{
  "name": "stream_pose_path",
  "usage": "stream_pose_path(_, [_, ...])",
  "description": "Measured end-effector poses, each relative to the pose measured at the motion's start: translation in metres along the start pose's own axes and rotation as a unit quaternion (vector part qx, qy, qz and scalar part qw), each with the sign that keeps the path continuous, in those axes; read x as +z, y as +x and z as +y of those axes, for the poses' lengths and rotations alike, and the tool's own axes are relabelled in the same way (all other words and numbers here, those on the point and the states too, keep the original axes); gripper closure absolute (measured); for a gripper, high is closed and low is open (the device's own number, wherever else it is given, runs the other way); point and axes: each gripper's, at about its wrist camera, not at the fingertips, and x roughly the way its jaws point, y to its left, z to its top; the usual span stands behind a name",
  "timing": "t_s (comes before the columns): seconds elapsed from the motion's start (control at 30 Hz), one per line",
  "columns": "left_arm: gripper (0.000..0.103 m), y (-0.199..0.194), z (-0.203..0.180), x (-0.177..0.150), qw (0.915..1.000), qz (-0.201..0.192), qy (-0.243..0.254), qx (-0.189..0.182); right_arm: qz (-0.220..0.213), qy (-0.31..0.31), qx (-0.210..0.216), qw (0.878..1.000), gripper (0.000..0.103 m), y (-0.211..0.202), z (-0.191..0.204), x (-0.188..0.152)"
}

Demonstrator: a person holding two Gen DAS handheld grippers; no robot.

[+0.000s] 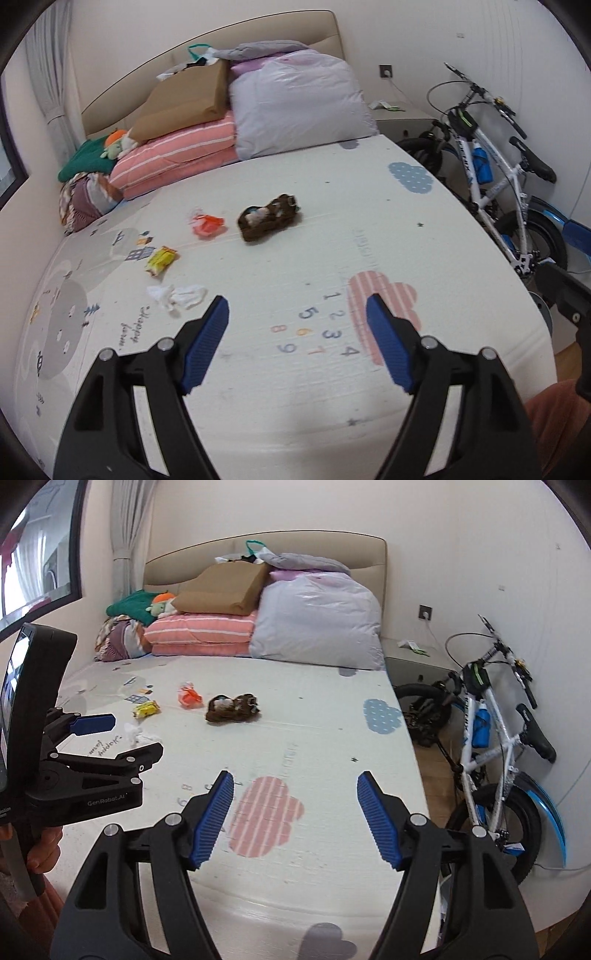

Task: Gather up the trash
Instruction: 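Move both open tools back over the bed toward the tissues and wrapper, then grasp the white tissues with the left tool while the right tool grasps the yellow wrapper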

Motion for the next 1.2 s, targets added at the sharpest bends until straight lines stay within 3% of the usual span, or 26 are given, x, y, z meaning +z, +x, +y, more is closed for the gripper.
stream_pose_path(0.27, [0.026, 0.019, 0.114, -0.018, 0.9943, 0.022, -0.078, 0.069, 0.001, -0.043, 0.066, 0.997, 0.036, 0.041, 0.092, 0.025])
stream_pose_path(0.4, [0.026, 0.042, 0.150, -0.020, 0.9906, 0.036, -0.111, 0.071, 0.009, -0.050, 0.085, 0.995, 0.036, 0.076, 0.127, 0.035])
stream_pose_path(0.73, [0.026, 0.142, 0.193, -0.028, 0.9849, 0.078, -0.138, 0.068, 0.045, -0.055, 0.112, 0.991, 0.036, 0.193, 0.174, 0.050])
stream_pose_path(1.03, [0.026, 0.232, 0.204, -0.029, 0.9832, 0.108, -0.135, 0.058, 0.077, -0.055, 0.116, 0.989, 0.036, 0.285, 0.190, 0.041])
stream_pose_path(1.1, [0.036, 0.245, 0.204, -0.029, 0.9831, 0.110, -0.132, 0.063, 0.080, -0.057, 0.117, 0.988, 0.036, 0.296, 0.194, 0.040])
stream_pose_path(1.13, [0.050, 0.251, 0.205, -0.030, 0.9829, 0.114, -0.132, 0.060, 0.082, -0.057, 0.119, 0.988, 0.036, 0.301, 0.197, 0.040])
stream_pose_path(1.2, [0.061, 0.258, 0.205, -0.033, 0.9830, 0.116, -0.126, 0.066, 0.085, -0.061, 0.121, 0.987, 0.036, 0.307, 0.201, 0.039])
